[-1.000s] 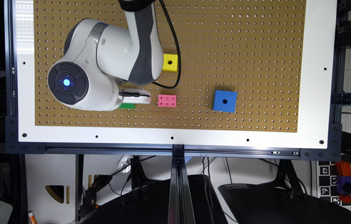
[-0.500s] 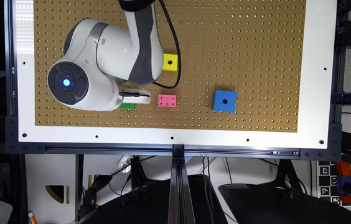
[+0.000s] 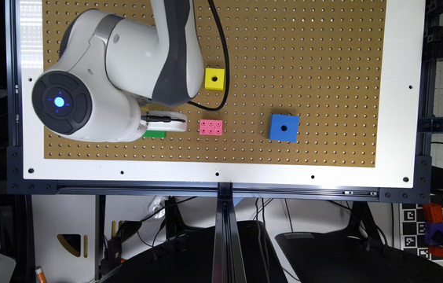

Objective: Pick up green block.

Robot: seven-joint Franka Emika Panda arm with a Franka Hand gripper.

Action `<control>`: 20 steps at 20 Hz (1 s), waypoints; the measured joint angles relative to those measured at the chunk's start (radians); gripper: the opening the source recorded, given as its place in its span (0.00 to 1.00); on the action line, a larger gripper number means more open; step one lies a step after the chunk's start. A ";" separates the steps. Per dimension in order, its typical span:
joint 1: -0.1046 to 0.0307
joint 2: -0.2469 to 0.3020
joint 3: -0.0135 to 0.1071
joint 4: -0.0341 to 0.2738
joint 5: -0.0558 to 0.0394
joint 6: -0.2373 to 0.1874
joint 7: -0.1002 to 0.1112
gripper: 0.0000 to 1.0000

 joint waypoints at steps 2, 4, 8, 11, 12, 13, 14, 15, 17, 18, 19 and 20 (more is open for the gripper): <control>0.000 -0.026 0.000 0.000 0.0000 -0.028 0.000 0.00; 0.000 -0.051 0.000 0.000 0.0000 -0.049 0.000 0.00; 0.000 -0.108 0.000 -0.001 0.0000 -0.107 0.000 0.00; 0.000 -0.126 0.001 0.000 0.0000 -0.118 0.000 0.00; 0.000 -0.135 0.001 0.000 0.0000 -0.125 0.000 0.00; 0.000 -0.143 0.001 0.000 0.0000 -0.134 0.000 0.00; 0.000 -0.149 0.001 0.000 0.0000 -0.139 0.000 0.00; 0.000 -0.153 0.001 0.000 0.0000 -0.143 0.000 0.00; 0.000 -0.154 0.001 -0.001 0.0000 -0.144 0.000 0.00; 0.000 -0.154 0.001 -0.001 0.0000 -0.144 0.000 0.00; 0.000 -0.155 0.001 0.000 0.0000 -0.144 0.000 0.00; 0.000 -0.156 0.001 0.000 0.0000 -0.144 0.000 0.00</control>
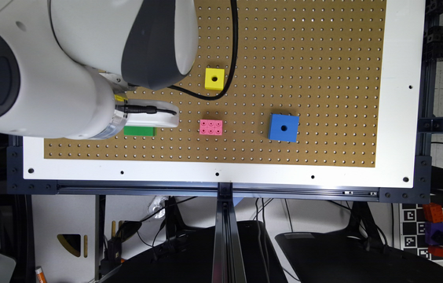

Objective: Pick up green block.

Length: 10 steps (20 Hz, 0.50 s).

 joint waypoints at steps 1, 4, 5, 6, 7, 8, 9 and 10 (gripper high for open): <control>0.000 -0.001 0.000 0.000 0.0000 0.000 0.000 0.00; 0.000 -0.012 0.000 0.001 0.0000 -0.005 0.000 0.00; 0.000 -0.017 0.000 0.001 0.0000 -0.009 0.000 0.00; 0.000 -0.021 0.000 0.001 0.0000 -0.012 0.000 0.00; 0.000 -0.024 0.000 0.001 0.0000 -0.015 0.000 0.00; 0.000 -0.025 0.000 0.001 0.0000 -0.016 0.000 0.00; 0.000 -0.026 0.000 0.001 0.0000 -0.016 0.000 0.00; 0.000 -0.026 0.000 0.001 0.0000 -0.016 0.000 0.00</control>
